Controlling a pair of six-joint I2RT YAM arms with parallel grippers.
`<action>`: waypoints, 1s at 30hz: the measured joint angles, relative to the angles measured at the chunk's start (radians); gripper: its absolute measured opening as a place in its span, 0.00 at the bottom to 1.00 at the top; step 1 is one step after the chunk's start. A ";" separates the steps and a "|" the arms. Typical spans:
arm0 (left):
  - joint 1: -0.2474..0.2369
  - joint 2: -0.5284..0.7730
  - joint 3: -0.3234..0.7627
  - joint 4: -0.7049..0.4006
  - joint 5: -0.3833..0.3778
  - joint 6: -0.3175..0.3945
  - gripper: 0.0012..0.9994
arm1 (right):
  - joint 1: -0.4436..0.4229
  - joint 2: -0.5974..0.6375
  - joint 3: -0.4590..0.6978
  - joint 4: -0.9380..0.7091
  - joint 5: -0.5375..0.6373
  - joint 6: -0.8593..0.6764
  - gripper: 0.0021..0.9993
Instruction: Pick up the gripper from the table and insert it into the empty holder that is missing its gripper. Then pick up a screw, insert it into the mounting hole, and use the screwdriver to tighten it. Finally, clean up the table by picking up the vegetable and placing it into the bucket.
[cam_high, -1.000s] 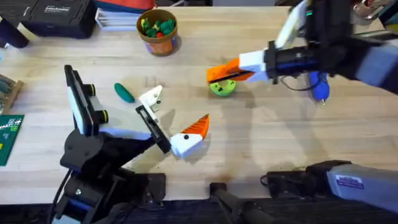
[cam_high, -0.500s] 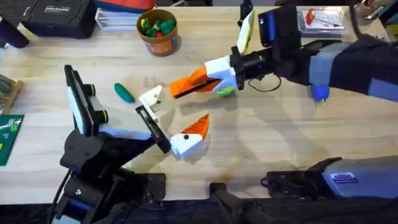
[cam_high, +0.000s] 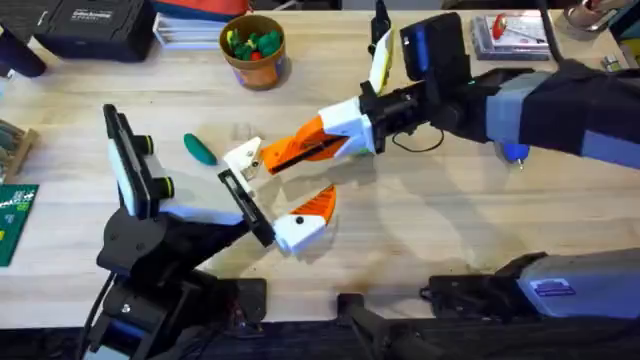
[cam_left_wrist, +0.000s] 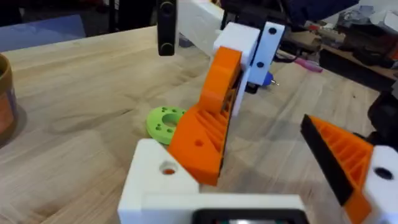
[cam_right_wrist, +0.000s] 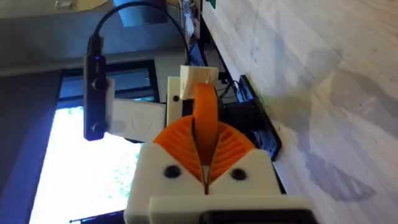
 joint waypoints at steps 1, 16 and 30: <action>0.000 0.000 0.000 0.000 0.000 0.000 0.99 | 0.003 0.000 0.000 0.018 0.000 0.009 0.01; 0.005 0.000 0.001 -0.002 -0.014 -0.010 0.99 | 0.011 0.090 -0.012 0.259 -0.020 0.159 0.01; 0.011 0.000 0.001 -0.002 -0.041 -0.021 0.99 | 0.061 0.159 0.004 0.430 -0.034 0.344 0.01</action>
